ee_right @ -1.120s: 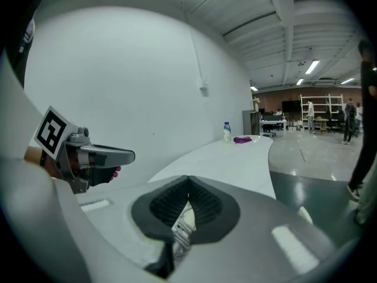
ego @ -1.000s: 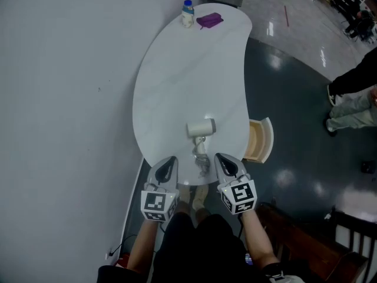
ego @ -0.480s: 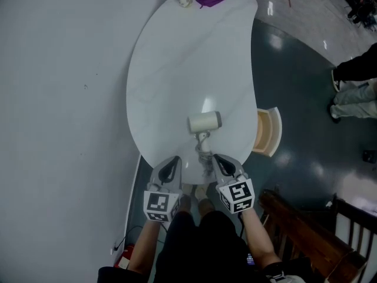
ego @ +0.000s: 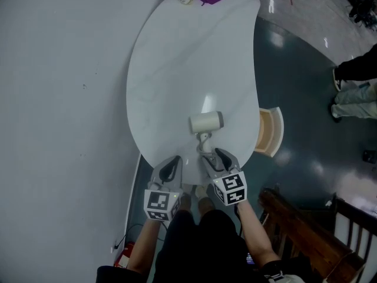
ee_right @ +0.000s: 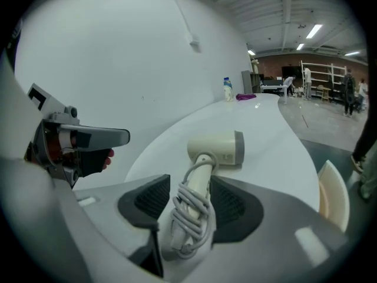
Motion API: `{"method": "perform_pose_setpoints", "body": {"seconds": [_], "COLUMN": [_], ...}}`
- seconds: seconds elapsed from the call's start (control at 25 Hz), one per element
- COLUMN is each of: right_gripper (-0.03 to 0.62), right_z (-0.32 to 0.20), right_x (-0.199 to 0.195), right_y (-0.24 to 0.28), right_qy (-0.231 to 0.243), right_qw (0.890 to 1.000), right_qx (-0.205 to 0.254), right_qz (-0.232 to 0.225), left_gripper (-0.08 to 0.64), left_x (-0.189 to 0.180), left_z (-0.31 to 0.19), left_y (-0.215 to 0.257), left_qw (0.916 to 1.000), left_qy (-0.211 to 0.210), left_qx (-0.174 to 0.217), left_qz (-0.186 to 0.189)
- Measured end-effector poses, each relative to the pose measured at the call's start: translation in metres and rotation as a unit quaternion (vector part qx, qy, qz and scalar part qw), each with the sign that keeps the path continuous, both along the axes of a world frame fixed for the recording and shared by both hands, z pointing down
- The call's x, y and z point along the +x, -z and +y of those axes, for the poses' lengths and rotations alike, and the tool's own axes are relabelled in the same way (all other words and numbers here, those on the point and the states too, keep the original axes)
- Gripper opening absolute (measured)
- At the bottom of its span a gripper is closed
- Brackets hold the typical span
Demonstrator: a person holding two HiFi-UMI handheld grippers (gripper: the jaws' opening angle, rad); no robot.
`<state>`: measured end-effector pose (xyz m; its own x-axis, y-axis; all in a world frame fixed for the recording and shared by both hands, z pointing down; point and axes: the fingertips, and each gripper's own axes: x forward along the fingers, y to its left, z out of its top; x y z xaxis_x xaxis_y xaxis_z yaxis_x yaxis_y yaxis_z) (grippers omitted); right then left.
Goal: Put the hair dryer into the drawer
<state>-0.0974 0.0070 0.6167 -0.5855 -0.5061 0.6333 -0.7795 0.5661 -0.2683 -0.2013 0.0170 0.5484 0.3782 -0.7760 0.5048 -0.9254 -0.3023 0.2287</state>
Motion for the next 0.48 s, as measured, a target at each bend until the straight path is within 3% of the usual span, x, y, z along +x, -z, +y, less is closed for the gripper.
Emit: {"method": "perform_pose_setpoints", "body": {"seconds": [0.16,0.48], "right_gripper": [0.245,0.259], "right_z": [-0.004,-0.012], "right_x": [-0.002,-0.014], "right_y": [-0.014,-0.031], "right_qy": [-0.005,0.001], "right_qw": [1.000,0.999], "right_qx": [-0.009,-0.027], "right_qz": [0.015,0.027], "left_gripper": [0.008,0.008], "left_x": [0.000,-0.006], "left_z": [0.001,-0.001], "left_y": [-0.004,-0.014], "left_qw": [1.0000,0.9998], "left_qy": [0.000,0.004], "left_qx": [-0.005,-0.017], "left_qz": [0.001,-0.002]}}
